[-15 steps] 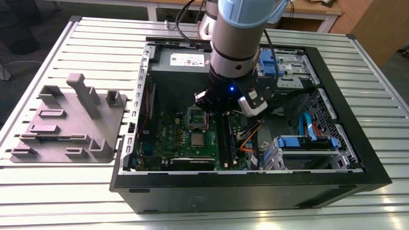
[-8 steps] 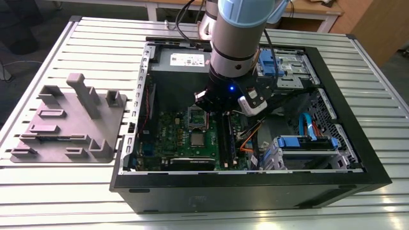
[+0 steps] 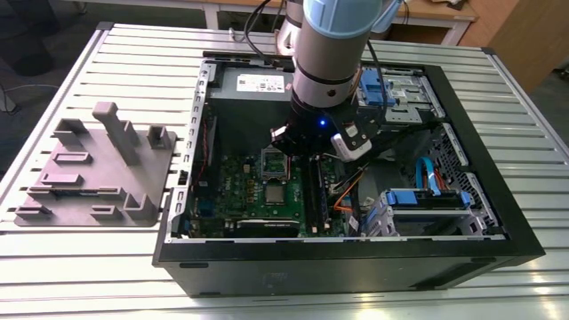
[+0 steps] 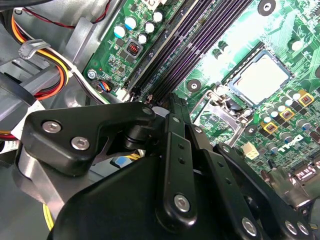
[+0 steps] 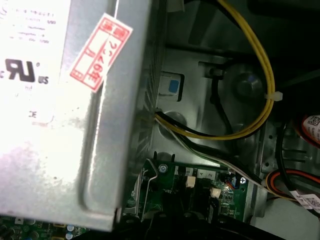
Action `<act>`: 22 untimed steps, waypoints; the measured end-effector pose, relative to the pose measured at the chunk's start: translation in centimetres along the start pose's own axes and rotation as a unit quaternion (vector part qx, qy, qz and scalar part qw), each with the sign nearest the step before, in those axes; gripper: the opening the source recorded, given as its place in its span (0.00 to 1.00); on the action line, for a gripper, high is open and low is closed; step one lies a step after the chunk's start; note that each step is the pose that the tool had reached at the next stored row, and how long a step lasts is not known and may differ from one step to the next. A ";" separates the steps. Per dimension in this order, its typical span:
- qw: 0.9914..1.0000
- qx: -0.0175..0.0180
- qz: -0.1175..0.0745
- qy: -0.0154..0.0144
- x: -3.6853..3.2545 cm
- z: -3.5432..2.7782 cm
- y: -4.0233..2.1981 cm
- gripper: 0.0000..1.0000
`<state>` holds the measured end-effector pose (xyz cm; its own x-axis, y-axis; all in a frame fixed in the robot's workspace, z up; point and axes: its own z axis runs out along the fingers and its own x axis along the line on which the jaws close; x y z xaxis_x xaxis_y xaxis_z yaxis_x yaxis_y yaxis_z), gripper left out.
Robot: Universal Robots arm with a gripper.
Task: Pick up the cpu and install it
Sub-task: 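Close the cpu cover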
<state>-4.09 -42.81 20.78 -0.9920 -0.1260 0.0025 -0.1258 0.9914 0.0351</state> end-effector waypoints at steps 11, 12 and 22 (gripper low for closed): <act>1.000 -0.005 -0.006 -0.001 -0.15 0.03 0.38 0.10; 1.000 -0.006 -0.008 -0.001 -0.16 0.03 0.44 0.10; 1.000 -0.009 -0.013 -0.001 -0.13 0.18 1.23 0.10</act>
<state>-4.11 -41.57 20.65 -0.9883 -0.1525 -0.0003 -0.1523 0.9869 0.0529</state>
